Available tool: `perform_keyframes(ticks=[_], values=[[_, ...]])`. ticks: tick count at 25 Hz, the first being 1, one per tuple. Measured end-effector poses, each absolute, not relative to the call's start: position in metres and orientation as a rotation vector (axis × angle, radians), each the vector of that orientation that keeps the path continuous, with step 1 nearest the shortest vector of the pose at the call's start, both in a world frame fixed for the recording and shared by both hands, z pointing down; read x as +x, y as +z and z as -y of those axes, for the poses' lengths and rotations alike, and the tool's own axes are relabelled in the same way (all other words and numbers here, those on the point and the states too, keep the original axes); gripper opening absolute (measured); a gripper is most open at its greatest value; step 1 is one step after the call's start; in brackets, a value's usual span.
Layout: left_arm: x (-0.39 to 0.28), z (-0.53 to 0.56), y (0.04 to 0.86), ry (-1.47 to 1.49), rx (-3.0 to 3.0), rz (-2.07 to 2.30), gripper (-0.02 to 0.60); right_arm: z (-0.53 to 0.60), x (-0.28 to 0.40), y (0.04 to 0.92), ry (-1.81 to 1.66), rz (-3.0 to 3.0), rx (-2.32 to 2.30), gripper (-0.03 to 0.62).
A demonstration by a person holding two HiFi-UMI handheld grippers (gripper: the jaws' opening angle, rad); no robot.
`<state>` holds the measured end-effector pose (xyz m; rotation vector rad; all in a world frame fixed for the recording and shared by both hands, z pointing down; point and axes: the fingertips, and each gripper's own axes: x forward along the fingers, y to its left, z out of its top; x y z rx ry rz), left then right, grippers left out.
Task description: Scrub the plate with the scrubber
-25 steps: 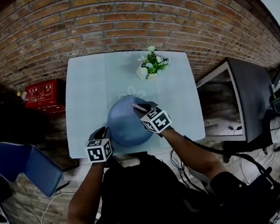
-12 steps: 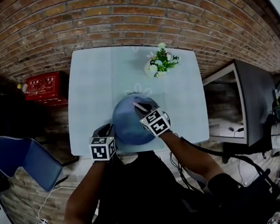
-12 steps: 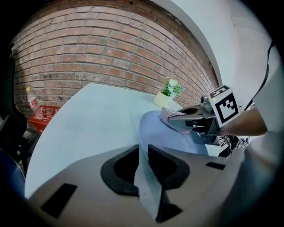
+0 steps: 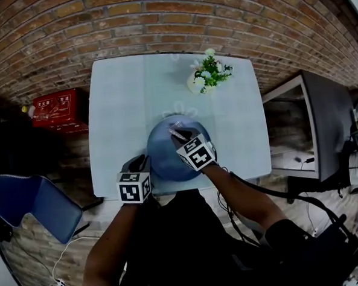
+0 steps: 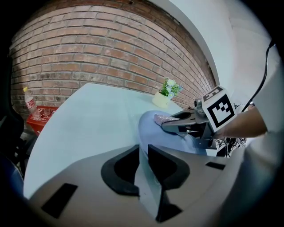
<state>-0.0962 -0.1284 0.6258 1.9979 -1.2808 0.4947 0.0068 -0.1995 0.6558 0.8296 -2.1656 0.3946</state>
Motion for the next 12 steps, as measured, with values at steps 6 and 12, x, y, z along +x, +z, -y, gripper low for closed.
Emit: perform_keyframes(ticks=[6, 12], values=[[-0.097, 0.124, 0.625, 0.504, 2.007, 1.259, 0.072, 0.189, -0.014, 0.657, 0.387, 2.179, 0.775, 0.071], [-0.099, 0.117, 0.626, 0.52, 2.013, 1.241, 0.072, 0.173, -0.038, 0.657, 0.372, 2.193, 0.698, 0.071]])
